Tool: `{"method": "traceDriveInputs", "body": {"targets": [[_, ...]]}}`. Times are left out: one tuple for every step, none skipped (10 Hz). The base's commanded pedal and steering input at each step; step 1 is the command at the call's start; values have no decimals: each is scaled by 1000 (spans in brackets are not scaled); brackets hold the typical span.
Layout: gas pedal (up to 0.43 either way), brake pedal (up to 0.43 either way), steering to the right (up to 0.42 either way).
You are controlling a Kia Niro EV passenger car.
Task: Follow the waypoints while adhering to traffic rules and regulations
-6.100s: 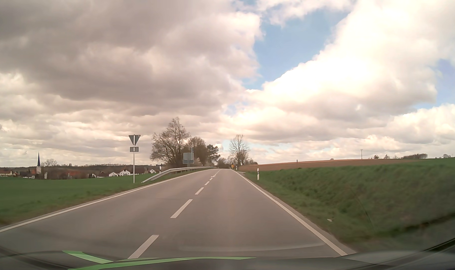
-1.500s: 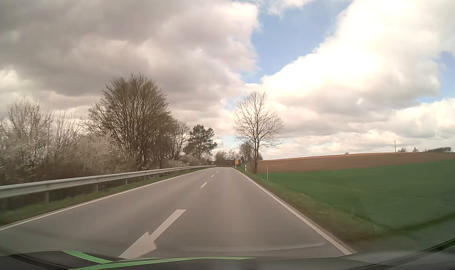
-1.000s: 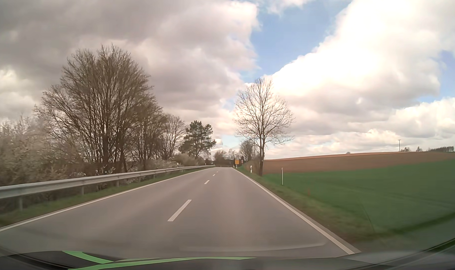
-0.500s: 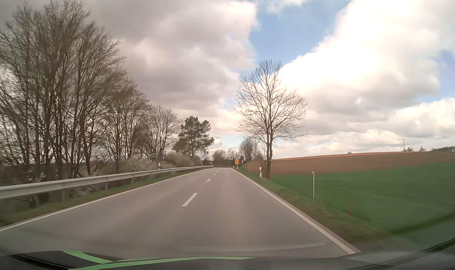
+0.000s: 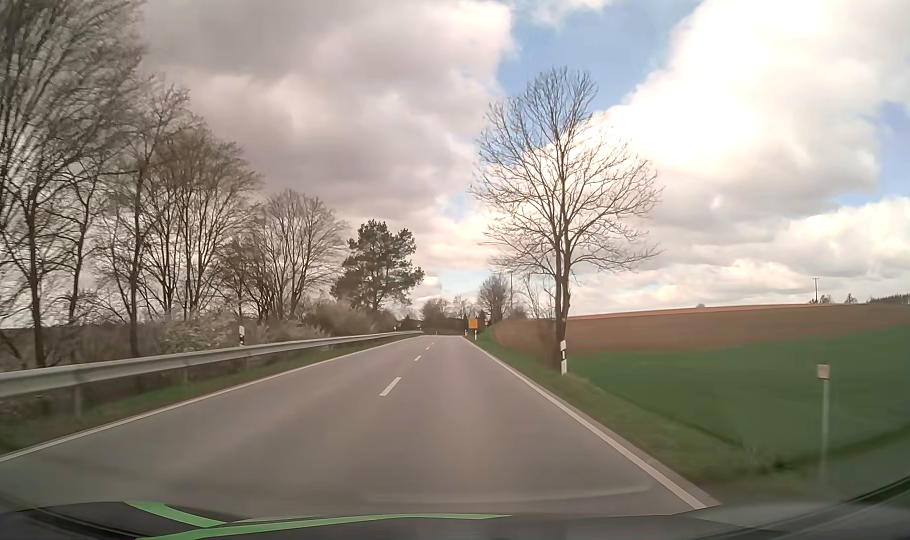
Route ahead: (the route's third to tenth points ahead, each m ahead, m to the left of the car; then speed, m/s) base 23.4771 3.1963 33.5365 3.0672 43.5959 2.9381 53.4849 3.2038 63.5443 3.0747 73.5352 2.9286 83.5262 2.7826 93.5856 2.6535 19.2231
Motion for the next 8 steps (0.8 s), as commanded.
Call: {"method": "traceDriveInputs", "body": {"targets": [[189, 0, 1], [189, 0, 1], [189, 0, 1], [189, 0, 0], [189, 0, 0], [189, 0, 0], [189, 0, 0], [189, 0, -1]]}}
